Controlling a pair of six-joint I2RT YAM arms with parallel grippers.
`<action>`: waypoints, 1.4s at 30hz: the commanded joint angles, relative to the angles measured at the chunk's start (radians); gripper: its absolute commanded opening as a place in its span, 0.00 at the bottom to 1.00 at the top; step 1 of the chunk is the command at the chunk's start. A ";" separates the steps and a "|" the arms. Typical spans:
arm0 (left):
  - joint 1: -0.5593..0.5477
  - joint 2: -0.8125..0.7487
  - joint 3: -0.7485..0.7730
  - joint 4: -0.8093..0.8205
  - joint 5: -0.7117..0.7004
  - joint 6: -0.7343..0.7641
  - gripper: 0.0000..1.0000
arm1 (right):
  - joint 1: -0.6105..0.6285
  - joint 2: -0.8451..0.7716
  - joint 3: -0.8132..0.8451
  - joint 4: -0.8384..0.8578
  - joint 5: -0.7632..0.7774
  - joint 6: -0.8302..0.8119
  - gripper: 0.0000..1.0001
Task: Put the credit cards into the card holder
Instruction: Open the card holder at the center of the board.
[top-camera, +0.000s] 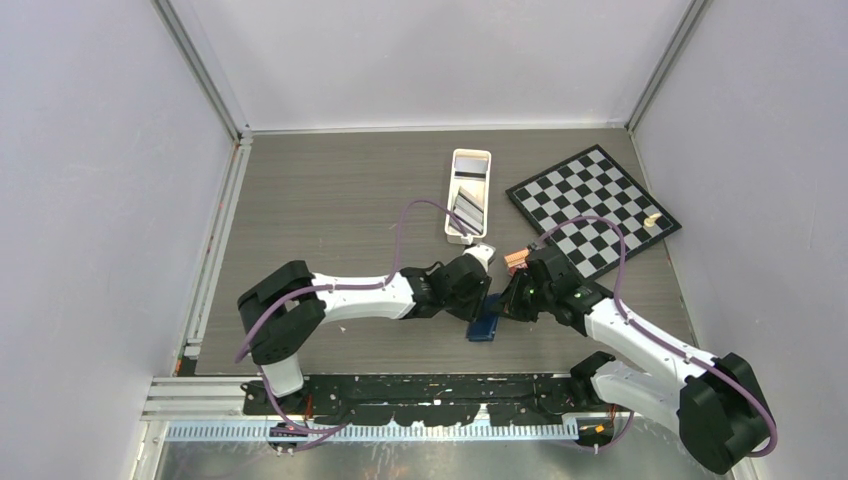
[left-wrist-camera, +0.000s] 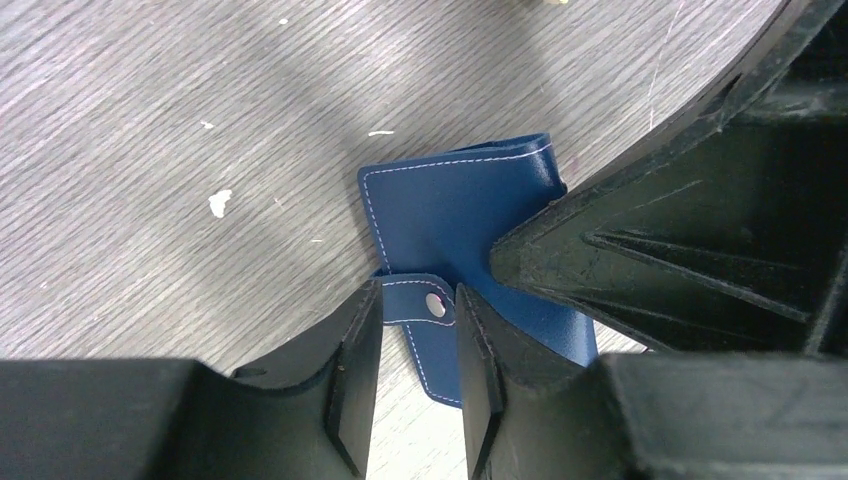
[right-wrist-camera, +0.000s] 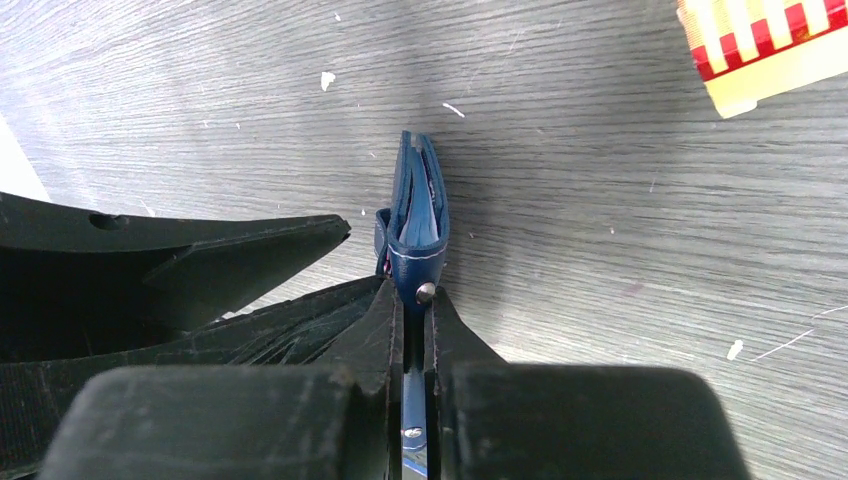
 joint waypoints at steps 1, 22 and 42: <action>-0.004 -0.007 0.023 -0.135 -0.116 0.033 0.34 | 0.005 0.003 0.011 0.003 0.021 -0.017 0.00; -0.015 0.049 0.022 -0.100 -0.012 -0.020 0.19 | 0.004 0.012 0.003 0.003 0.040 -0.012 0.00; -0.016 0.093 0.021 -0.063 0.020 -0.025 0.33 | 0.004 0.021 -0.011 0.015 0.044 -0.011 0.00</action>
